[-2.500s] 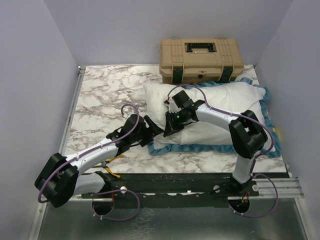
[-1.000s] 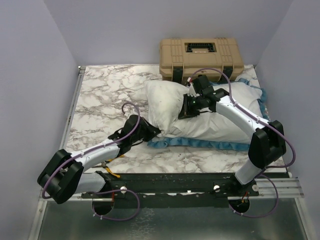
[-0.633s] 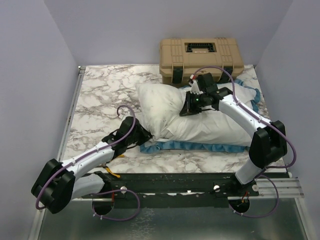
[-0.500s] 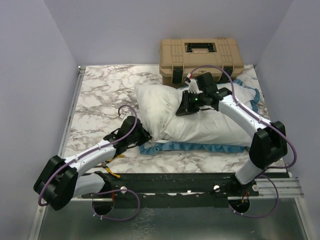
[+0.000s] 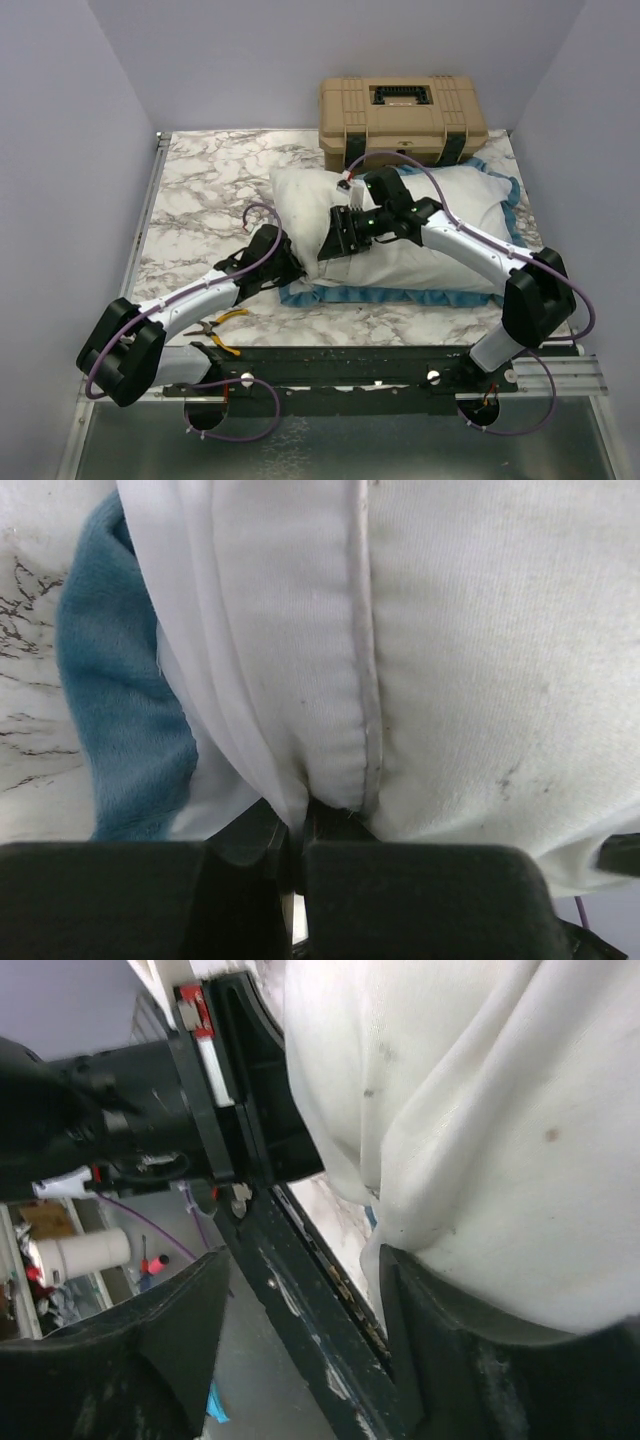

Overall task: Put the pillow into the pillowcase
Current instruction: Stuff the pillow into the pillowcase.

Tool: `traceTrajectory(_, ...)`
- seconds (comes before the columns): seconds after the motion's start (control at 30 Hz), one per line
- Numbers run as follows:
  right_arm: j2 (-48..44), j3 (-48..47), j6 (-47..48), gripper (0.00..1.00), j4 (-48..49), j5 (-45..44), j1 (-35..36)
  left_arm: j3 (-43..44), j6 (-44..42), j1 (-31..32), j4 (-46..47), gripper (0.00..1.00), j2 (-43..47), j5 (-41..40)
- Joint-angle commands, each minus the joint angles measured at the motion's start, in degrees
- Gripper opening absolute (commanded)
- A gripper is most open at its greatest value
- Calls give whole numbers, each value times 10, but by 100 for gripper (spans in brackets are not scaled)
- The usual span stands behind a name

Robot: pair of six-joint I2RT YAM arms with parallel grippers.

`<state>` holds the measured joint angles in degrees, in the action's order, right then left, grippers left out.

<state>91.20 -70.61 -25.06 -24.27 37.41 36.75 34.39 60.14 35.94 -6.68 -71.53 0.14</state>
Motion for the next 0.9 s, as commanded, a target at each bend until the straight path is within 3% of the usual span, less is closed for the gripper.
traceTrajectory(0.0,12,32,-43,55,49,55,16,29,-4,-5,1,0,3,-7)
traceTrajectory(0.07,24,32,-52,47,59,73,20,31,-2,-5,1,0,6,-7)
traceTrajectory(0.23,44,20,-58,62,67,57,32,32,4,-5,3,0,14,-2)
traceTrajectory(0.4,94,4,-56,64,32,-51,34,38,4,-5,4,0,29,-1)
traceTrajectory(0.5,127,-4,-56,64,43,-62,34,41,7,-5,8,0,42,9)
traceTrajectory(0.53,138,-11,-55,59,50,-54,34,40,7,-5,11,0,48,13)
traceTrajectory(0.67,152,-29,-67,4,60,-72,33,34,3,-6,16,0,64,17)
traceTrajectory(0.87,85,-1,-82,0,28,-136,-16,-19,16,-10,17,4,97,13)
